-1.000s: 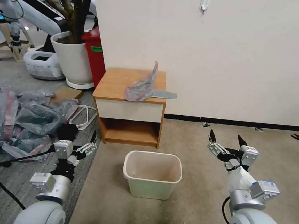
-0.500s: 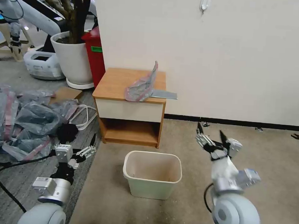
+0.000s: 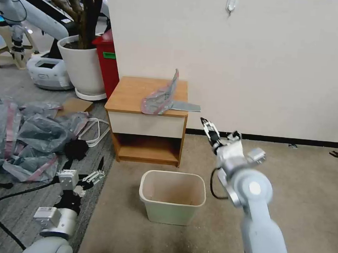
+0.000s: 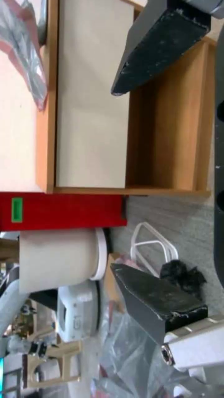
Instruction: Pick up the garbage bag from the table and place it over the trash can.
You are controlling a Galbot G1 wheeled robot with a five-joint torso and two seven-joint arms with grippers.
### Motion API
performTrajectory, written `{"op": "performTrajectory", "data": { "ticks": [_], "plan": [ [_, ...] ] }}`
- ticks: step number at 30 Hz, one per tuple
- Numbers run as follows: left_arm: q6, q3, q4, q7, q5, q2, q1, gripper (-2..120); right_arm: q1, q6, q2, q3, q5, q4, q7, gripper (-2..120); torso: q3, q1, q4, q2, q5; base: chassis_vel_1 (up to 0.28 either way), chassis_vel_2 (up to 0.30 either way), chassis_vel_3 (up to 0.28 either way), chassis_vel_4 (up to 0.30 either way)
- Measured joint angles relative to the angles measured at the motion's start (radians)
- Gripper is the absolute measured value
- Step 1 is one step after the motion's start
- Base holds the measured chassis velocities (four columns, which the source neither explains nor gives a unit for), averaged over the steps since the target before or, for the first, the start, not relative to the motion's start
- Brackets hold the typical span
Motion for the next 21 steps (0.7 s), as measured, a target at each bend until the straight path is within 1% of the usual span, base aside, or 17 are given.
{"op": "performTrajectory", "data": {
  "ticks": [3,4,8,9,12,14,17,21],
  "plan": [
    [0.000,-0.007,0.003,-0.001,0.007,-0.012,0.004,100,0.097,0.022,0.019,0.002,0.013,-0.101,0.001,99,0.000,0.000,0.0001,0.000,0.0000,0.000,0.000,0.000,0.000],
    [0.000,-0.007,0.003,-0.001,0.007,-0.012,0.004,100,0.097,0.022,0.019,0.002,0.013,-0.101,0.001,99,0.000,0.000,0.0001,0.000,0.0000,0.000,0.000,0.000,0.000],
    [-0.004,-0.013,0.011,-0.003,0.019,-0.028,0.007,100,0.183,0.031,0.037,-0.002,0.021,-0.202,0.003,99,0.000,0.000,0.0000,0.000,-0.0002,0.000,0.000,0.000,0.000],
    [-0.004,-0.013,0.011,-0.003,0.019,-0.028,0.007,100,0.183,0.031,0.037,-0.002,0.021,-0.202,0.003,99,0.000,0.000,0.0000,0.000,-0.0002,0.000,0.000,0.000,0.000],
    [-0.008,-0.019,0.018,-0.005,0.023,-0.034,0.007,100,0.235,0.031,0.059,-0.015,0.020,-0.283,0.003,99,0.000,0.000,0.0001,0.000,-0.0001,0.000,0.000,0.000,0.000],
    [-0.008,-0.020,0.020,-0.006,0.023,-0.035,0.006,100,0.245,0.031,0.064,-0.018,0.019,-0.303,0.004,99,0.000,0.000,0.0000,0.000,-0.0001,0.000,0.000,0.000,0.000],
    [-0.012,-0.025,0.022,-0.008,0.027,-0.040,0.005,100,0.301,0.037,0.079,-0.029,-0.004,-0.396,0.003,99,0.000,0.000,0.0002,0.000,0.0000,0.000,0.000,0.000,0.000],
    [-0.017,-0.027,0.026,-0.009,0.031,-0.045,0.006,100,0.334,0.047,0.080,-0.027,-0.016,-0.439,-0.004,99,0.000,0.000,0.0000,0.000,0.0000,0.000,0.000,0.000,0.000]
  ]
}}
